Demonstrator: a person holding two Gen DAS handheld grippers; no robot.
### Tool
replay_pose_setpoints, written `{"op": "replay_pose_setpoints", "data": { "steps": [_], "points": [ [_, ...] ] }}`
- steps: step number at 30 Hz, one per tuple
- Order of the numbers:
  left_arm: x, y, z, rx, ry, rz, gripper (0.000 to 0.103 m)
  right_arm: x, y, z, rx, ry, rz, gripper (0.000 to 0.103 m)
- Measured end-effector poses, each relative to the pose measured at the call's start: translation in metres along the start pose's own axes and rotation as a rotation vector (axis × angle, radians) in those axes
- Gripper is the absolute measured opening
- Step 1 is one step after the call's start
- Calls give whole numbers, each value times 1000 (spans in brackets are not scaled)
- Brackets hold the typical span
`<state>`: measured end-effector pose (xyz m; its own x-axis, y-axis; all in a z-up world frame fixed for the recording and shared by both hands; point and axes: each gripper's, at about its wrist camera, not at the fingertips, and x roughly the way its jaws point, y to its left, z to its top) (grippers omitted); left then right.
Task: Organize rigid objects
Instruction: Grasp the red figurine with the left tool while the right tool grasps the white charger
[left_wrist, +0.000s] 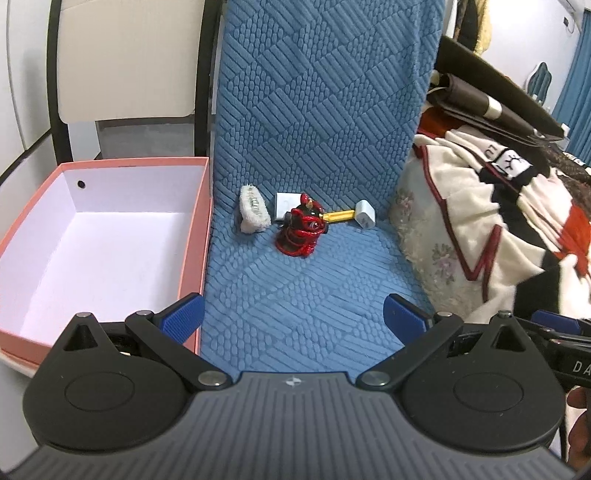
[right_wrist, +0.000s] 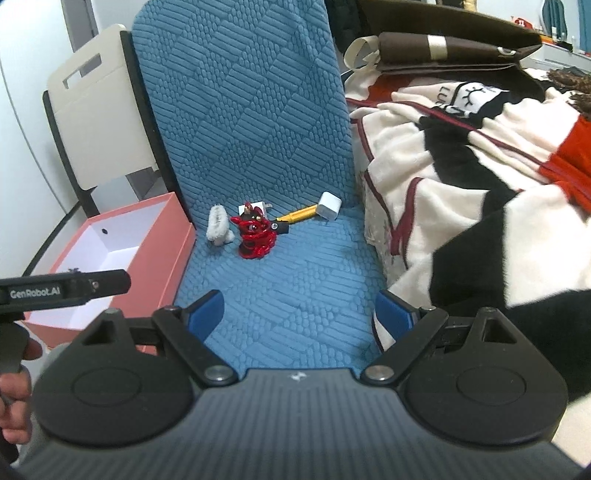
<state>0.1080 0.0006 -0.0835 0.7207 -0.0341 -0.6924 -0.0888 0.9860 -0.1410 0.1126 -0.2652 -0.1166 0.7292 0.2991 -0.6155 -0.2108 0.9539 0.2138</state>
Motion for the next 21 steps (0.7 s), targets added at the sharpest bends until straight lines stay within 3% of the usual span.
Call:
{"op": "replay_pose_setpoints", "data": {
  "steps": [9, 15, 21],
  "points": [
    [66, 5, 23, -14, 6, -5, 103, 61, -14, 23, -7, 12, -11, 90],
    [108, 8, 35, -21, 11, -12, 103, 97, -16, 41, 6, -4, 11, 90],
    [154, 9, 46, -5, 16, -38, 103, 140, -17, 54, -1, -37, -22, 89]
  ]
}}
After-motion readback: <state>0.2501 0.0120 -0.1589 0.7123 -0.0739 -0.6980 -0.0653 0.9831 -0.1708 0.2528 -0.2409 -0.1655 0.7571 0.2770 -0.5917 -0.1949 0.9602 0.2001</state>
